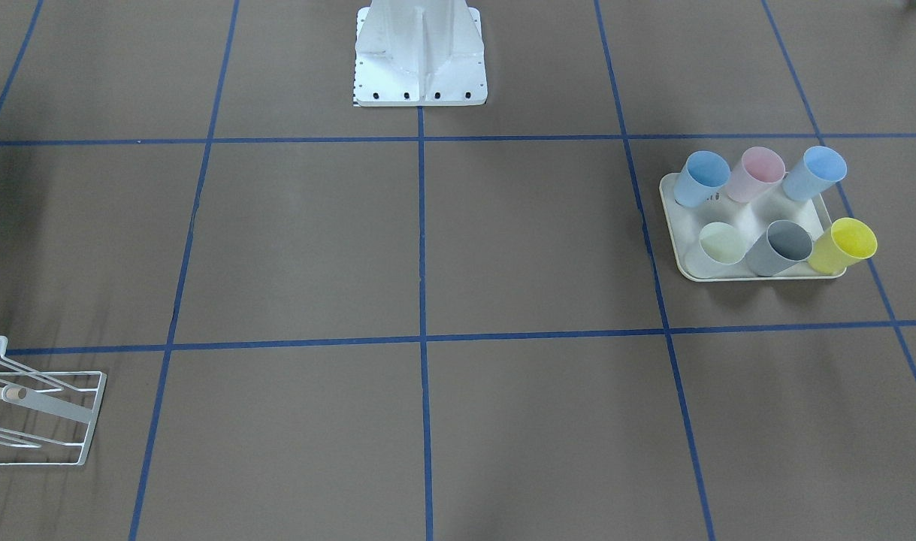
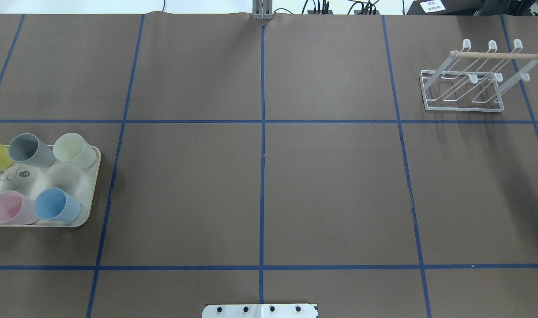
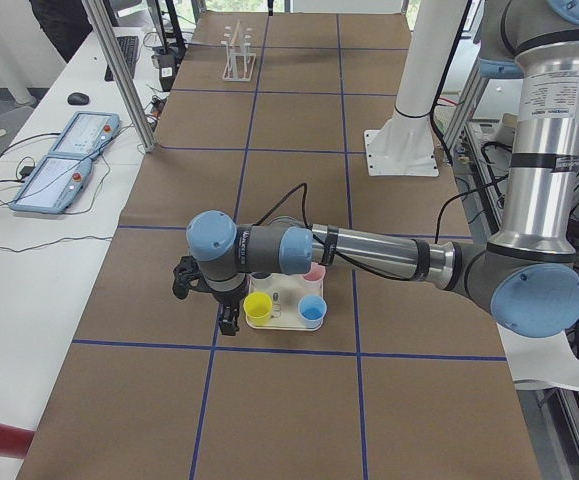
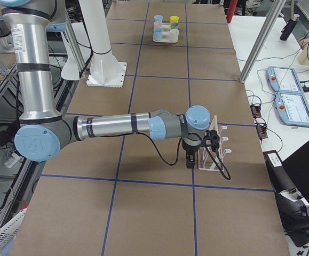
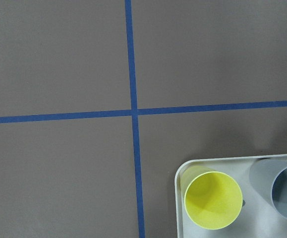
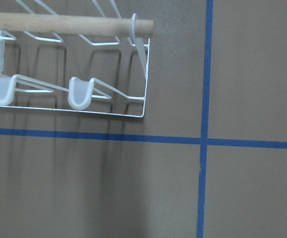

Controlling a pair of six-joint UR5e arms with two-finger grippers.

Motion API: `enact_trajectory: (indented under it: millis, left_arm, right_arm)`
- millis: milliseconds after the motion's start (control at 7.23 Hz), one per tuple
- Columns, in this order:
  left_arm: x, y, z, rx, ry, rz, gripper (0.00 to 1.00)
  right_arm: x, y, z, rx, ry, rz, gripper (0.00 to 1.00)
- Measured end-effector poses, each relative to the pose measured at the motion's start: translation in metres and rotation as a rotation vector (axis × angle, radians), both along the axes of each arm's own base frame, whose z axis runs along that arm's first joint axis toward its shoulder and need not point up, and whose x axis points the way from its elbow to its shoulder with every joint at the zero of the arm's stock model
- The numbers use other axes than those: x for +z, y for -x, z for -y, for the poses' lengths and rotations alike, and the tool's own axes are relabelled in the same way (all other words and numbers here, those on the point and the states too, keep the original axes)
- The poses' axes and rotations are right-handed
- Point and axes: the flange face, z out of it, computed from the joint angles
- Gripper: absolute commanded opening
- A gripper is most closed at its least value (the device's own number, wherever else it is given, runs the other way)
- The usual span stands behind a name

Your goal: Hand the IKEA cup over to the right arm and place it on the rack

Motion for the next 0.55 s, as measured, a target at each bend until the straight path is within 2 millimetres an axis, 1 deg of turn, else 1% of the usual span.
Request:
enact_trajectory:
  millis: [138, 415, 553]
  left_arm:
    - [0.009, -0.002, -0.013, 0.001, 0.002, -0.027, 1.0]
    - [0.028, -0.003, -0.039, 0.002, -0.051, -0.05, 1.0]
    - [0.031, -0.004, -0.044, 0.003, -0.099, -0.058, 1.0]
  right_arm:
    - [-0.002, 0.0, -0.004, 0.0, -0.005, 0.002, 0.99]
    - [0.0, -0.001, -0.013, 0.0, -0.002, 0.004, 0.99]
    - [0.001, -0.001, -0.015, 0.0, 0.0, 0.003, 0.99]
